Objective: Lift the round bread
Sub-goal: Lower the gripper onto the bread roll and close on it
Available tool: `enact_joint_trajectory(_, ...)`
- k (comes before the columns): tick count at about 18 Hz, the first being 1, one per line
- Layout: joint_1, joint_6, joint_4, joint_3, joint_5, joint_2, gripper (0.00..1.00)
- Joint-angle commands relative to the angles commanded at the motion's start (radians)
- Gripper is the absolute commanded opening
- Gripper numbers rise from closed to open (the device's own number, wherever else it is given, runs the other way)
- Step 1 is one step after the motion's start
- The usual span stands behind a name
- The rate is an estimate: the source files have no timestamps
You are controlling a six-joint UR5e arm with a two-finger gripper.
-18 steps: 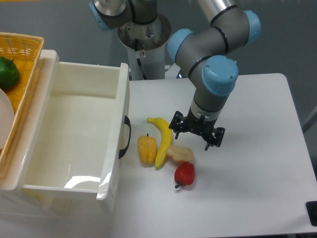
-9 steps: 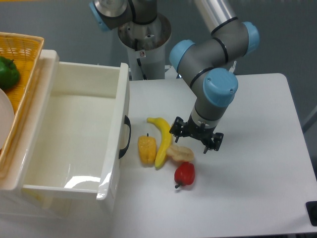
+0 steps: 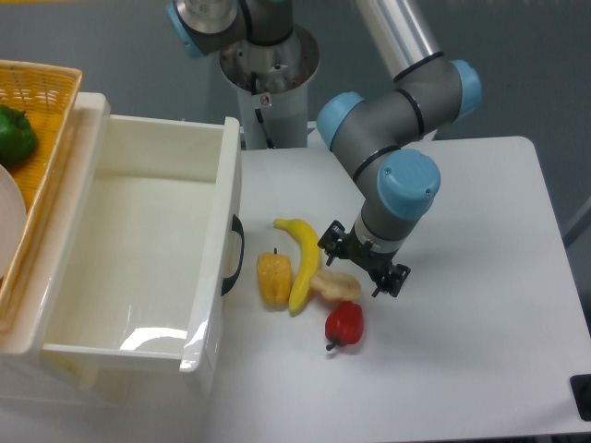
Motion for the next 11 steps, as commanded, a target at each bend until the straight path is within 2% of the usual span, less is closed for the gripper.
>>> enact_joint_trajectory(11, -0.046, 0.000, 0.003, 0.012, 0.003, -0.041, 1.00)
